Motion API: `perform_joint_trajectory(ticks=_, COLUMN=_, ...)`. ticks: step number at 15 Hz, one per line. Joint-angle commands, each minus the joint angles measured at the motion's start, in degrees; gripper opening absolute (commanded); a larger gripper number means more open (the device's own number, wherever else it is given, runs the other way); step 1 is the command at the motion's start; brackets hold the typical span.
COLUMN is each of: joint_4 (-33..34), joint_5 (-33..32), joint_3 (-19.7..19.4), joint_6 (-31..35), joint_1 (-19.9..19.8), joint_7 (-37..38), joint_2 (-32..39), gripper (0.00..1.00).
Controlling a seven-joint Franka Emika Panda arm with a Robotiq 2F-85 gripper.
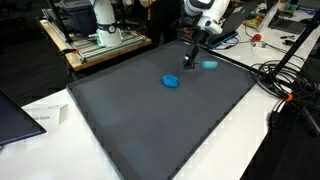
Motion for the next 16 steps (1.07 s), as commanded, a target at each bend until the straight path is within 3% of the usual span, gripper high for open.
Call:
perform_joint_trajectory(ticks=1, joint_4=8.29, joint_5=-1.22, joint_3=9.32, joint_6=-9.25, joint_1=-9.09, joint_7=0.77, joint_2=1.80, gripper=0.35)
perform_joint_trajectory(ticks=8, joint_4=22.57, joint_5=0.75, joint_3=21.63, joint_6=-21.32, joint_1=-24.05, joint_7=-1.27, joint_2=7.99, gripper=0.35)
perform_joint_trajectory(ticks=16, joint_4=37.43, joint_5=3.78, joint_3=25.18, joint_6=-30.68, joint_1=-31.15, joint_7=-3.25, joint_2=16.11, gripper=0.35)
